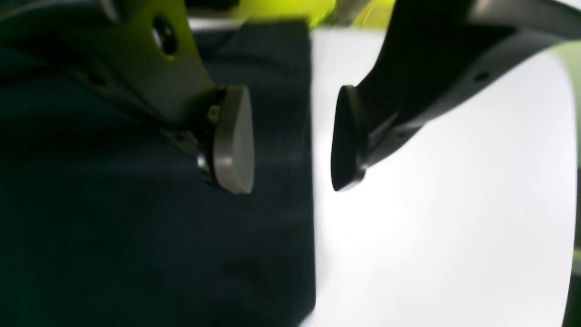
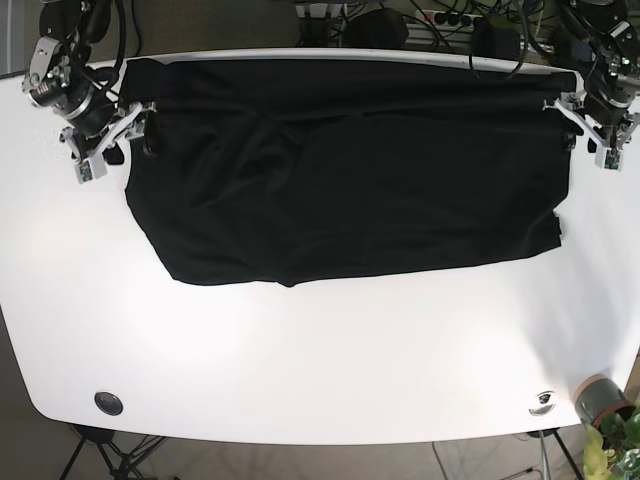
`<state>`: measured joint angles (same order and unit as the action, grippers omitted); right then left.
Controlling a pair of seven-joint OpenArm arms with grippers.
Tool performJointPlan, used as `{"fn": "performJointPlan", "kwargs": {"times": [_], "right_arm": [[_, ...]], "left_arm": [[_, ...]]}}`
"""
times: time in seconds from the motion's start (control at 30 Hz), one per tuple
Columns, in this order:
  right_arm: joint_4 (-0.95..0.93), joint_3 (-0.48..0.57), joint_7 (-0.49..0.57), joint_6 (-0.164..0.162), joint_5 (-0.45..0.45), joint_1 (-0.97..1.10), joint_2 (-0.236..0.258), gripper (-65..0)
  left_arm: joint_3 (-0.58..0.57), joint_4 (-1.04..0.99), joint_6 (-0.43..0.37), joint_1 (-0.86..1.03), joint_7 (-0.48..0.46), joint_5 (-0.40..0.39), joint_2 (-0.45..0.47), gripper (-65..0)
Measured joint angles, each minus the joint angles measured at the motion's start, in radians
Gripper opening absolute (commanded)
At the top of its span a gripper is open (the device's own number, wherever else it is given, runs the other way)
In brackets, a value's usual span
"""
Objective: Fold the T-shirt properly
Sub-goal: 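Move both grippers to the shirt's opposite edge and grasp its corners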
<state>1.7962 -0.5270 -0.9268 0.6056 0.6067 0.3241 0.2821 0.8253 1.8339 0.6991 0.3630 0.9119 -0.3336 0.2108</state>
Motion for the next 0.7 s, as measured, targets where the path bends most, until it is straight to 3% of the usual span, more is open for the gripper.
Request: {"fn": "performJointPlan", "kwargs": {"times": [0.47,0.7], "right_arm": [[-0.323,0.003,-0.045,0.0,-0.012,-0.405,0.043,-20.6],[-0.511,0.1,-0.008,0.008,-0.159,-0.599,0.043,-20.6]], "left_arm": [[0.0,0.001,0.0,-0.072,0.005,0.008,-0.005,-39.6],[0.0,0.001,0.001,-0.075,0.005,0.007,-0.005,-39.6]]}}
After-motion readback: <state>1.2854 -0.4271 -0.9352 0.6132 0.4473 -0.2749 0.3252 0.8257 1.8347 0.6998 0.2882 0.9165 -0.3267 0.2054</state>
